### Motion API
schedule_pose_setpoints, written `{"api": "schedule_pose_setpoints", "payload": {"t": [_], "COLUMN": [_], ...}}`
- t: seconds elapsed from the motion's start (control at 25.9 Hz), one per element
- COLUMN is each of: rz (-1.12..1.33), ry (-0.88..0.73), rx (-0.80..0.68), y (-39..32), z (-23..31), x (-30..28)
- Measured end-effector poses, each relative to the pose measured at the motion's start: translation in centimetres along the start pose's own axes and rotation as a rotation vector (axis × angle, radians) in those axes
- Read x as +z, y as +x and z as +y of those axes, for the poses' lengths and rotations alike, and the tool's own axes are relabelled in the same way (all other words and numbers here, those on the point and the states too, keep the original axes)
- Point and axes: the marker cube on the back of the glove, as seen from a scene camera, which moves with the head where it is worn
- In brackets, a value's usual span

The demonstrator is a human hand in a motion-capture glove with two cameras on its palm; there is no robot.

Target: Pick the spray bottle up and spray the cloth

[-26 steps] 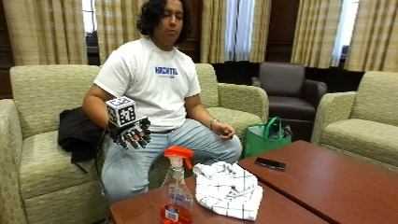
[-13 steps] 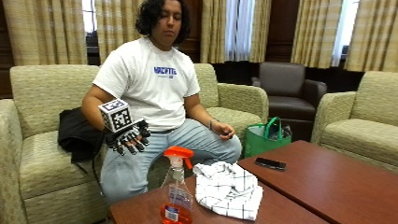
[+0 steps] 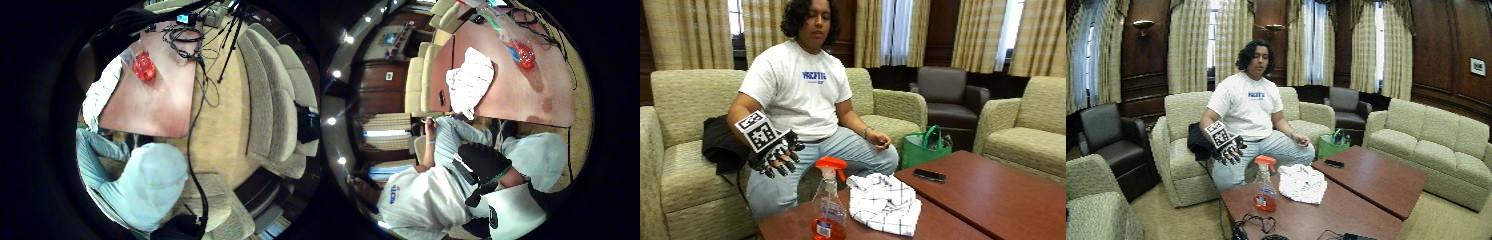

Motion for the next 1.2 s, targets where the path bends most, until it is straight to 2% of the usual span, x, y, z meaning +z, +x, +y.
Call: {"api": "schedule_pose_setpoints", "payload": {"t": [0.58, 1.2], "rz": [-0.446, -0.671], "ry": [0.094, 0.096], "rx": [0.207, 0.202], "y": [0.9, -1.4], "z": [-10.4, -17.6], "x": [2.5, 5.1]}}
